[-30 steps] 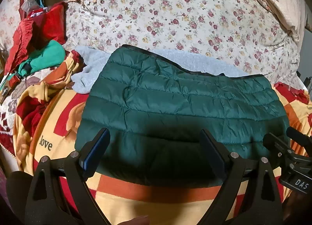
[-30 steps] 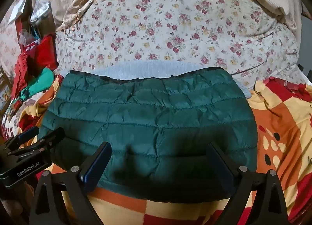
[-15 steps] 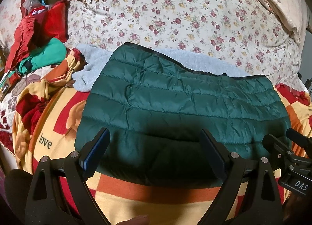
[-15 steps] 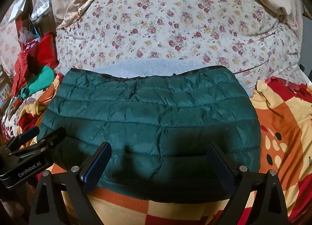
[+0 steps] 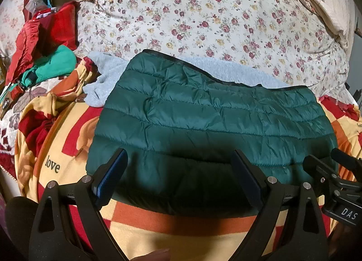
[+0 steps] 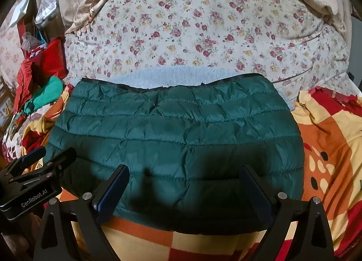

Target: Fold large clothes

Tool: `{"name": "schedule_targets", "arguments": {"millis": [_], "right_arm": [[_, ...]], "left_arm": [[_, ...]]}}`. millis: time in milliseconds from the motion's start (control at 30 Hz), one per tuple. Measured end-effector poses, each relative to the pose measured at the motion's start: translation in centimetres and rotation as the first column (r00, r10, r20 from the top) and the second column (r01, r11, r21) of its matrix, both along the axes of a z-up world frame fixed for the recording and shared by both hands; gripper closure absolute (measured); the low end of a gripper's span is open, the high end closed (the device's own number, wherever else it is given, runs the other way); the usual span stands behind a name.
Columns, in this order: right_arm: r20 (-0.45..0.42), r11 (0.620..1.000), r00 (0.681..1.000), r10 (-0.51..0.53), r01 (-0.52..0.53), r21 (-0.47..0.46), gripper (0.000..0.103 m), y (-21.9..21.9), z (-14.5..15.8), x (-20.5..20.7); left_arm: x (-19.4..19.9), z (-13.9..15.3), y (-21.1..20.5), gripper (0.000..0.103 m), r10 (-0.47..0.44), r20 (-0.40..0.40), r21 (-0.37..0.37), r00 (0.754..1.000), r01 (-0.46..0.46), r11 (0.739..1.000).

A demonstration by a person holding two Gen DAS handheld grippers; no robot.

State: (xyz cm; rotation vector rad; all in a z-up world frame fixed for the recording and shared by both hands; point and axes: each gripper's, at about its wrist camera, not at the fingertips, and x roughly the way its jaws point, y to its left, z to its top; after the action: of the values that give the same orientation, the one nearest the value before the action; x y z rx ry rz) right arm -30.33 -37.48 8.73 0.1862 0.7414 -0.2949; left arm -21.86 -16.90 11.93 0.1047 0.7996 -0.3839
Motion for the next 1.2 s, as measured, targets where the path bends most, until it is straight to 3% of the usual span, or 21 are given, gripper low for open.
{"name": "schedule_targets", "arguments": {"millis": [1200], "right_arm": [[-0.004,1.000,1.000,0.002,-0.002,0.016,0.006,0.35,-0.21,0.39]], "left_arm": [[-0.34,-0.46,-0.46,0.011,-0.004,-0.009,0.001,1.000,0.004,1.000]]}}
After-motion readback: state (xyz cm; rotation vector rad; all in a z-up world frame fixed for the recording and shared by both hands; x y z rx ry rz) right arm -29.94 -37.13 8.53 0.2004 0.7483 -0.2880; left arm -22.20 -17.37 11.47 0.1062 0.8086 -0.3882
